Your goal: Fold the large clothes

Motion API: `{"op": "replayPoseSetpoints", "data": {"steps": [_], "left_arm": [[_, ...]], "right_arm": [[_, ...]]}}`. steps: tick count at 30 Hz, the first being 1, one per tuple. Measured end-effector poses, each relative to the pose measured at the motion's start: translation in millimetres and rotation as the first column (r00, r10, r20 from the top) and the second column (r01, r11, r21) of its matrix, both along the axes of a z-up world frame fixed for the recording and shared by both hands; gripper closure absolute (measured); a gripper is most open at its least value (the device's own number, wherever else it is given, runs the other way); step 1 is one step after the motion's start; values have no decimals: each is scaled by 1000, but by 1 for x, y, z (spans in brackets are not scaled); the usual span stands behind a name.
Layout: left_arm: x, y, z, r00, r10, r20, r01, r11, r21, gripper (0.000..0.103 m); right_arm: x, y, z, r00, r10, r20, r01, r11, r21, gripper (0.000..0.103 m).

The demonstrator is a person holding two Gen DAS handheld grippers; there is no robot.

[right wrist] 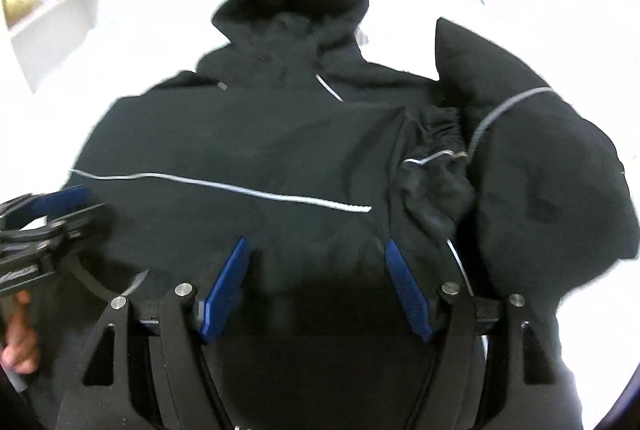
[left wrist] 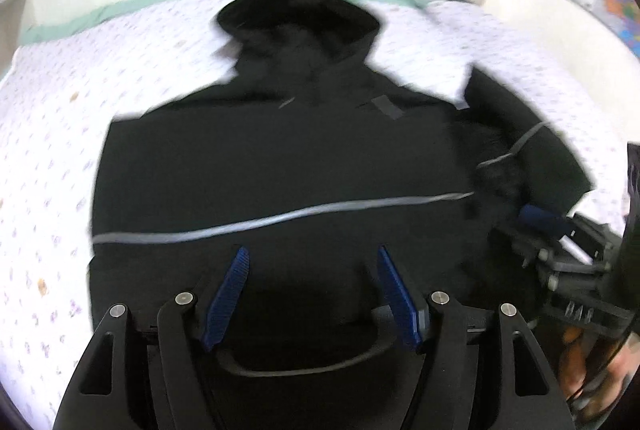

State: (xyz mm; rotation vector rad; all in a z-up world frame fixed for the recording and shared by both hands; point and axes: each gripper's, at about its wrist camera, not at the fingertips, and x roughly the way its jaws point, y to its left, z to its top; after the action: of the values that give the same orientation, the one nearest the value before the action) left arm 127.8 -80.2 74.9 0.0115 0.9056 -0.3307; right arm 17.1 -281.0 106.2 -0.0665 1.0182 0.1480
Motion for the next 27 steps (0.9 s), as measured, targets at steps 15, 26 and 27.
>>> {"op": "replayPoseSetpoints", "data": {"steps": [15, 26, 27], "left_arm": [[51, -163, -37, 995, -32, -97, 25, 997, -75, 35], [39, -172, -68, 998, -58, 35, 61, 995, -84, 31], [39, -173, -70, 997, -60, 41, 63, 995, -77, 30]], "right_arm": [[-57, -261, 87, 905, -416, 89, 400, 903, 154, 26], [-24, -371, 20, 822, -548, -153, 559, 729, 395, 26], [-13, -375, 13, 819, -547, -174, 566, 718, 406, 26]]}}
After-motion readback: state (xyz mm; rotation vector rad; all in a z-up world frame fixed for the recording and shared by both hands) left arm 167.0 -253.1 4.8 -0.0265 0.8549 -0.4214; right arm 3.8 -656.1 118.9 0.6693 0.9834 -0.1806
